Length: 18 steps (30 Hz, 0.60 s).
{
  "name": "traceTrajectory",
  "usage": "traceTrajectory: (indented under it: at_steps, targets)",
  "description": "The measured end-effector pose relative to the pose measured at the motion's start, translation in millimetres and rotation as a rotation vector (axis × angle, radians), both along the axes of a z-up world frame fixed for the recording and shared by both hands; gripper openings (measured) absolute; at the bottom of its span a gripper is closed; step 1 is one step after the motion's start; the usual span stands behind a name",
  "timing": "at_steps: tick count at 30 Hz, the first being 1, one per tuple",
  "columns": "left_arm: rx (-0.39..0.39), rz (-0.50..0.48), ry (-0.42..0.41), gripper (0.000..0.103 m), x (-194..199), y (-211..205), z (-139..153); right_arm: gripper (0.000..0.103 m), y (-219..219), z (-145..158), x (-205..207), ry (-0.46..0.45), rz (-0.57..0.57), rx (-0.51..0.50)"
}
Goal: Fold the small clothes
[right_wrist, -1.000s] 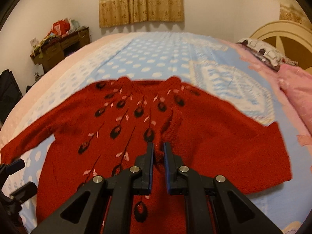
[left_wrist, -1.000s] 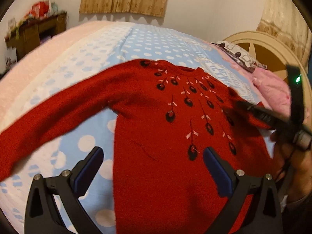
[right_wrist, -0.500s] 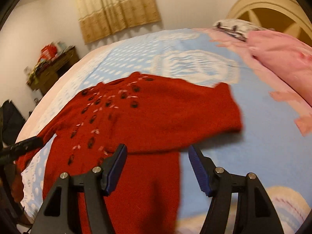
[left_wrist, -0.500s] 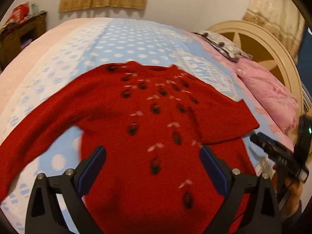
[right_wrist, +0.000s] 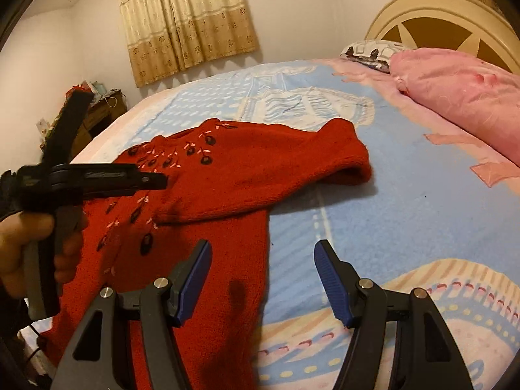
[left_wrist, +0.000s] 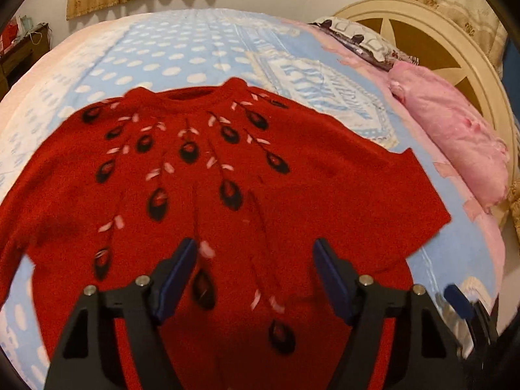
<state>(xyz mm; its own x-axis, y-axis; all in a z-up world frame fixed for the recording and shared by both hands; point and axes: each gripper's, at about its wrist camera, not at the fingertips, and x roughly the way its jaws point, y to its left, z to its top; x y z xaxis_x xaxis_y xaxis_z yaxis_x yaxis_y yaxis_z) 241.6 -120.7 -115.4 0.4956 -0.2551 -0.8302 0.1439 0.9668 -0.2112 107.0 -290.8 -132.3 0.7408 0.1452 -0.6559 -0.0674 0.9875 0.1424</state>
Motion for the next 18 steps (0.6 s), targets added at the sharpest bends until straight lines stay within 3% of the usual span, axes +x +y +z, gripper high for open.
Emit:
traceTrajectory:
  at_steps: [4,7,8,9,10,13,18]
  targets:
    - [0.03,-0.025,0.055,0.066,12,-19,-20,0.066,-3,-1,0,-0.009,-0.012,0.015]
    - [0.066,-0.03,-0.006,0.066,9,-25,-18,0.066,-7,-3,2,-0.003,-0.021,0.029]
    - [0.066,-0.03,-0.006,0.054,8,-25,-18,0.066,-7,-4,2,0.0,-0.022,0.032]
    - [0.066,-0.032,-0.015,0.024,7,-24,-17,0.066,-8,-5,3,0.004,-0.023,0.035]
    - [0.055,-0.053,-0.024,0.013,5,-23,-16,0.066,-7,-5,2,0.004,-0.025,0.036]
    - [0.07,-0.1,-0.047,0.006,3,-21,-8,0.066,-8,-6,2,0.003,-0.027,0.038]
    - [0.049,-0.101,-0.096,0.006,1,-1,18,0.066,-8,-8,4,0.012,-0.03,0.044]
